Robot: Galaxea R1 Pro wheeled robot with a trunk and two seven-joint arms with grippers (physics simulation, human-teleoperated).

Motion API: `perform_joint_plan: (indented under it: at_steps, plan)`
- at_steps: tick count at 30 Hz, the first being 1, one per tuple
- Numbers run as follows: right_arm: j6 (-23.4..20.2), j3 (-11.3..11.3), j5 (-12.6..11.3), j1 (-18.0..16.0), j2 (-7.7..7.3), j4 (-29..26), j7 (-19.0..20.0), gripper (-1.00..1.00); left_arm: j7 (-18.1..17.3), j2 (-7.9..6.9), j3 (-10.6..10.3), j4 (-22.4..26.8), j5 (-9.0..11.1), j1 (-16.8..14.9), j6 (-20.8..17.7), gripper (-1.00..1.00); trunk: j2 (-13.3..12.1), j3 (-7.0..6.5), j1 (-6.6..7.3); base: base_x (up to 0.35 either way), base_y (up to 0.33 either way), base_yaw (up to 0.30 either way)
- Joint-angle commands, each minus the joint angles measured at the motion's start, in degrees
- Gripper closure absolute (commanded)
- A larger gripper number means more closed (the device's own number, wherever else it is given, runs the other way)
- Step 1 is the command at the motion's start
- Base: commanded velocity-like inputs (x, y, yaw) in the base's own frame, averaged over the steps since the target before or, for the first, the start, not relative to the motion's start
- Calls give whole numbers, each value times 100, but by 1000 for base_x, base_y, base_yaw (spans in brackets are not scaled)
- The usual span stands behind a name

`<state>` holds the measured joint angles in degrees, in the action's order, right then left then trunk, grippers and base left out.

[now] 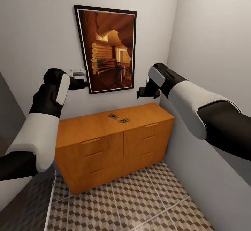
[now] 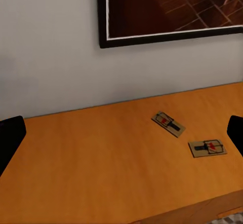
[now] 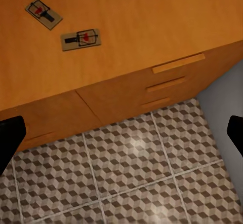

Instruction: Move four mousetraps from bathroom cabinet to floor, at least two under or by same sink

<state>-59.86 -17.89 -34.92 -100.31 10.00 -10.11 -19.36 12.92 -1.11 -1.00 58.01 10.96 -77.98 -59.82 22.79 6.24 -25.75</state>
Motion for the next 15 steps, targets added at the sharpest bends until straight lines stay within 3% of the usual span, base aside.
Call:
perform_joint_plan:
  at_steps: [1,9,15]
  plan:
    - [-14,-30,-58,-7,0,5,-42,-100,53,-4,-11,1,61,-6,-18,-100,13,13,-4,2,1,0]
    - [-14,-26,-58,-3,0,31,-42,-100,53,-3,-13,-14,63,13,-18,-100,13,13,-4,16,4,0]
    - [-14,-24,-58,0,0,127,-37,-100,53,-3,-14,-28,64,36,-18,-100,13,13,-4,136,54,0]
